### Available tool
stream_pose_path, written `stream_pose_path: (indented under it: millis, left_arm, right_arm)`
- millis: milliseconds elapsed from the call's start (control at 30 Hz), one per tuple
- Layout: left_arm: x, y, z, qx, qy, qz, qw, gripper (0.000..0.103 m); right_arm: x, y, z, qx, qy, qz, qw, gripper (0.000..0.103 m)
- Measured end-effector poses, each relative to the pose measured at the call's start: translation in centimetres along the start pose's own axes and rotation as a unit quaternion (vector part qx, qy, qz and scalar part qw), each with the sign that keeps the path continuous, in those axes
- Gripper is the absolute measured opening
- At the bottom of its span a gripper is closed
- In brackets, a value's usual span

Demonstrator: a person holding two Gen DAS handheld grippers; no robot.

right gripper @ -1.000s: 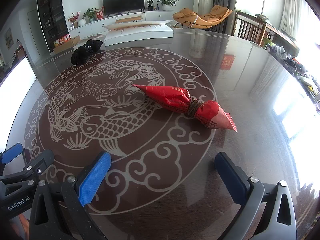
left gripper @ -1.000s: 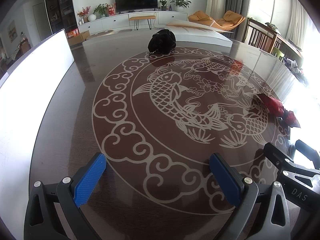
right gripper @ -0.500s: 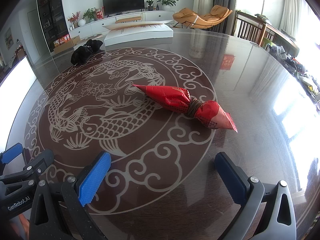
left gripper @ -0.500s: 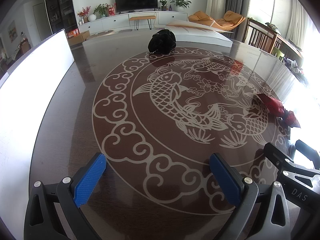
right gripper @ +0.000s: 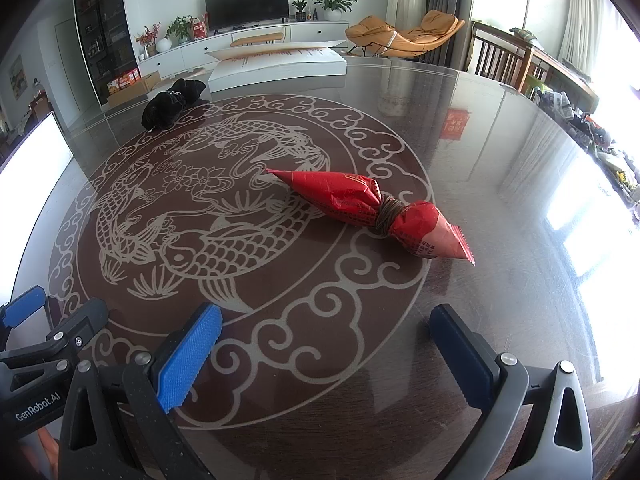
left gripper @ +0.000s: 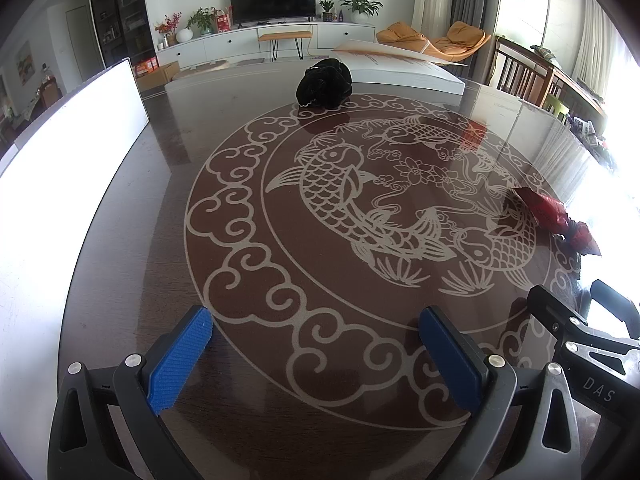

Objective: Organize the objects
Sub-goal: 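Move the left gripper to the black knit cloth and close on it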

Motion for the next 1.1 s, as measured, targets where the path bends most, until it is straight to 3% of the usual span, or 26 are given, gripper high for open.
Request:
stream_pose_path:
  millis: [300,367,467,533,633,733,867,933,1100]
  left_arm:
    - [-0.1,0.0,0.1,-0.005,-0.003,0.005,1.0000,0.103]
    - [0.0,0.3,-0.2,-0.018,-0.011,0.027,0.9994,0.103]
    - [-0.6,1.7,-3.8,0.011,0.021,0.049,0.9985,0.103]
    - [-1.5,2.5,-7.9,0.041,0.054,0.043,0.9967,0.103]
    - [-2.0,1.6,-14.2,0.056,0.091,0.074,0.9916,0.103]
    - [-1.2,-1.4,-19.0,0.030,0.058,0.083,0.9944,0.103]
    - [-0.4,-6.0,-22.3,-0.018,-0.018,0.014,0.9996,0.103]
    - [-0.9,-7.5,-23.5,-0.019,-0.018,-0.011,0.9996,0.103]
    - [-1.0,-11.4,-25.1,-0.052,0.033,0.008,0.9981,0.103]
  right_arm:
    - [0.0,-0.1,0.0,0.000,0.000,0.000,1.000,0.103]
    - [-0.1,-0.1,-0.1,0.000,0.000,0.000,1.000,0.103]
    - [0.0,0.0,0.0,0.000,0.000,0.000,1.000,0.103]
    - [0.0,0.0,0.0,0.000,0.000,0.000,1.000,0.103]
    - [0.0,0.0,0.0,0.000,0.000,0.000,1.000,0.103]
    - [0.0,0.0,0.0,0.000,0.000,0.000,1.000,0.103]
    - [-0.1,-0.1,-0.1,0.000,0.000,0.000,1.000,0.103]
    - [0.0,0.0,0.0,0.000,0.000,0.000,1.000,0.103]
    - [-0.1,-0.1,0.0,0.000,0.000,0.000,1.000,0.103]
Point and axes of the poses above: each gripper's, at about its wrist camera, not at the fingertips, and y roughly against the way its jaws point, x to its right, z to its underside, the point moved 10 cm from there along -y, roughly the way its jaws point, and after that the axes turned 11 degrees about -x, right-handed, at the moved point
